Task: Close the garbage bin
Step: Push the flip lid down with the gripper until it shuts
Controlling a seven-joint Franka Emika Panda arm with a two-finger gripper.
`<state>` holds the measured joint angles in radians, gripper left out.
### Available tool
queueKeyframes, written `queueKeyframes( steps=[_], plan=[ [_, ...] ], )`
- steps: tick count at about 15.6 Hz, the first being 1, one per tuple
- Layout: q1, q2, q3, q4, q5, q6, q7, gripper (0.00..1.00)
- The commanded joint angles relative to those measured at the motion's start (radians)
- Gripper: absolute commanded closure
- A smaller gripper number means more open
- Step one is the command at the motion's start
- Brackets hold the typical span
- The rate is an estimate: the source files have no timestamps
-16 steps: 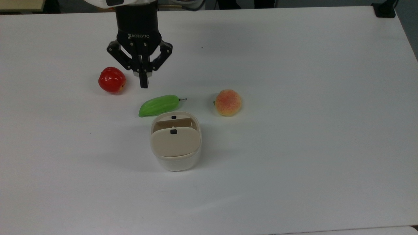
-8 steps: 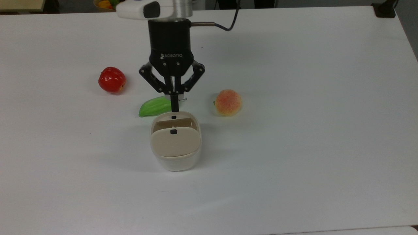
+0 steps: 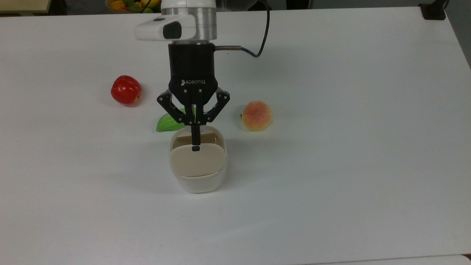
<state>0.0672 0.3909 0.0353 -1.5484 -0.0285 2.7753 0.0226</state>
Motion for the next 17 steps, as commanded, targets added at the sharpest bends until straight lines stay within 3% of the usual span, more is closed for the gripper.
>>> queueKeyframes(
  steps=[1,8,17],
  plan=[
    [-0.001,0.037,-0.012,-0.001,-0.005,0.075,0.005,1.0],
    [-0.003,0.042,-0.014,-0.009,-0.011,0.053,-0.006,1.0],
    [-0.004,0.034,-0.014,-0.012,-0.039,-0.176,-0.006,1.0]
  ],
)
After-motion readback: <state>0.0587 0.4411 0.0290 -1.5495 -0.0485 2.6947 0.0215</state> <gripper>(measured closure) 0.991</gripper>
